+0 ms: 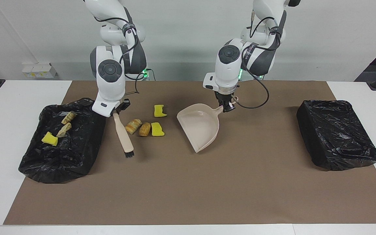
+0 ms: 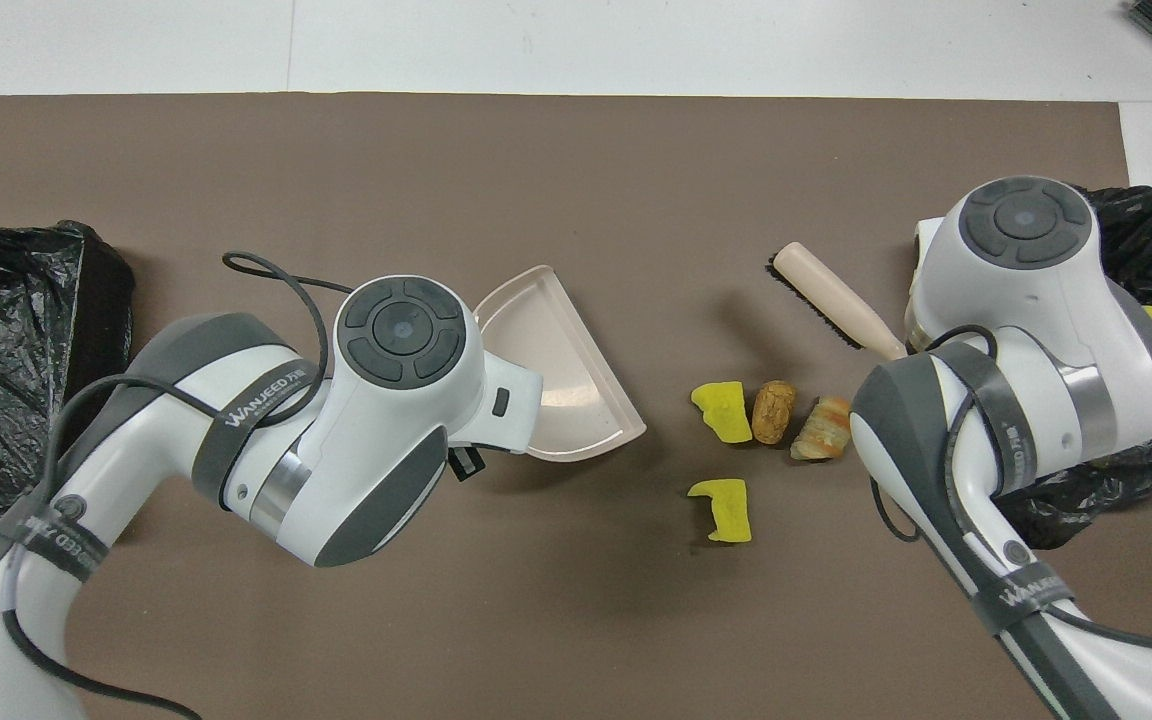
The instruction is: Sweep and dump trash in bin
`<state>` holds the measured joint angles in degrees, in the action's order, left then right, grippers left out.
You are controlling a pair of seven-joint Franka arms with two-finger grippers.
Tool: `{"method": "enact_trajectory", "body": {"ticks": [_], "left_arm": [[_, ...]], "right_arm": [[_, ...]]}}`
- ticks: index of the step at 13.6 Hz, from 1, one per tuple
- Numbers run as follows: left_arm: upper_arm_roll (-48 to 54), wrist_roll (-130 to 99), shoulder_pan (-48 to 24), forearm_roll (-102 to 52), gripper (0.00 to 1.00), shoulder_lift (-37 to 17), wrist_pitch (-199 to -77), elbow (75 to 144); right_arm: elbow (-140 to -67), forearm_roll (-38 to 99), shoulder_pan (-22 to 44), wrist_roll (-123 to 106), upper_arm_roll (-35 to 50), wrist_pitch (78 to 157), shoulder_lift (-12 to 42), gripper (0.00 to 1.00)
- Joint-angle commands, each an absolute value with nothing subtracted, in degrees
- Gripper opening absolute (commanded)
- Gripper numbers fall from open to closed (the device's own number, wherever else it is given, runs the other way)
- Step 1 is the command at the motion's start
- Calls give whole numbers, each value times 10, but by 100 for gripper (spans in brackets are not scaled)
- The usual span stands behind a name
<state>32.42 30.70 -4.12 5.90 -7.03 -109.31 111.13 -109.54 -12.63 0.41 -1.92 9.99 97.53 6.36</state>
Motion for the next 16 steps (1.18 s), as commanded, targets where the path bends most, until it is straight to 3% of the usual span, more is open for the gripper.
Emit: {"method": "enact_trajectory", "body": {"ticks": [1,4,7,11,16], "left_arm": [[325,345,-40,47,0,-29,-1138,1169],[326,345,-43,47,0,2,-1200,1230],[327,342,-49,47,0,-2,-1218,1238],[327,339,-51,47,0,1,-1244,1257],[327,337,-48,46,0,-1,-1252,1257]], "right_arm": [[-1191,-92,2,96,103,1001,-3,0],[-1326,-51,-5,162,102,1095,-80,0],[-1400,-33,-5,186,102,1156,-93,0],[-1414,-16,9,198,103,1180,-88,0],[-1392,46,111,210,103,1208,-48,0]]}}
